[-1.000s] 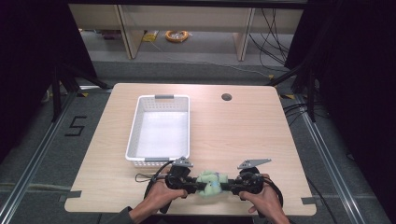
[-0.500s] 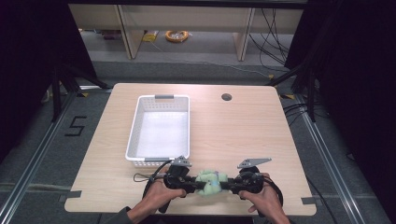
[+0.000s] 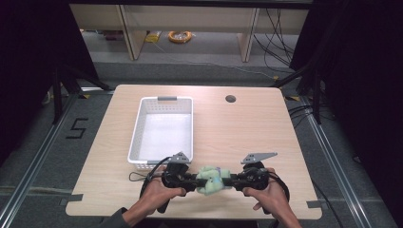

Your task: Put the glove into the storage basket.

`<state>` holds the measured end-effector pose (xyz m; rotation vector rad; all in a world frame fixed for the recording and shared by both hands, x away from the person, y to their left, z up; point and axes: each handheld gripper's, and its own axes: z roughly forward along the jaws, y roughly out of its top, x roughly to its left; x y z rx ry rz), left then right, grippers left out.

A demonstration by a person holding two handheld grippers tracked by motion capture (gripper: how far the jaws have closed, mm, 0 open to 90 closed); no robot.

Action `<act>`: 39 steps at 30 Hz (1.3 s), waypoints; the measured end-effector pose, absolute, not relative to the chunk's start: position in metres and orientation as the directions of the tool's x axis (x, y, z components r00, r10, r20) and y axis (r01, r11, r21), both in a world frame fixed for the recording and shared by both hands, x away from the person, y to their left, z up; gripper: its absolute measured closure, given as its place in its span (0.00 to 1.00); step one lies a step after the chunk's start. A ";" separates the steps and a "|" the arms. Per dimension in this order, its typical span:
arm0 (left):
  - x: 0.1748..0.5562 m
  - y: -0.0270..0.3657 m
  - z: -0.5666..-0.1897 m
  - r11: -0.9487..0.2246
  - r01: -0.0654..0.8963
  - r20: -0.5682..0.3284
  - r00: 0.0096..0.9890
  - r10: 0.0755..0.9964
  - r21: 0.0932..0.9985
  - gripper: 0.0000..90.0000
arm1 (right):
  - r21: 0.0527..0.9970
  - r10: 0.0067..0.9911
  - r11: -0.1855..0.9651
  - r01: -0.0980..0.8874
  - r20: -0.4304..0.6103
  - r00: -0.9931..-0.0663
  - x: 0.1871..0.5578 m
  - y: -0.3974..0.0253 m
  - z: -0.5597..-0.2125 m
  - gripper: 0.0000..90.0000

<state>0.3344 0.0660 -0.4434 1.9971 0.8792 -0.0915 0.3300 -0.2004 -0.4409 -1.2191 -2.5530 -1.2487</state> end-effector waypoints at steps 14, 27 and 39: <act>0.351 0.094 -0.389 -0.271 0.574 -0.333 0.730 0.597 0.773 0.79 | 0.701 0.587 0.386 0.600 0.315 -0.746 0.365 -0.178 -0.381 0.83; 0.370 0.122 -0.387 -0.228 0.604 -0.346 0.681 0.645 0.763 0.80 | 0.666 0.569 0.447 0.597 0.302 -0.765 0.404 -0.142 -0.359 0.83; 0.395 0.157 -0.384 -0.204 0.628 -0.332 0.626 0.705 0.751 0.80 | 0.653 0.561 0.468 0.596 0.302 -0.771 0.438 -0.103 -0.354 0.84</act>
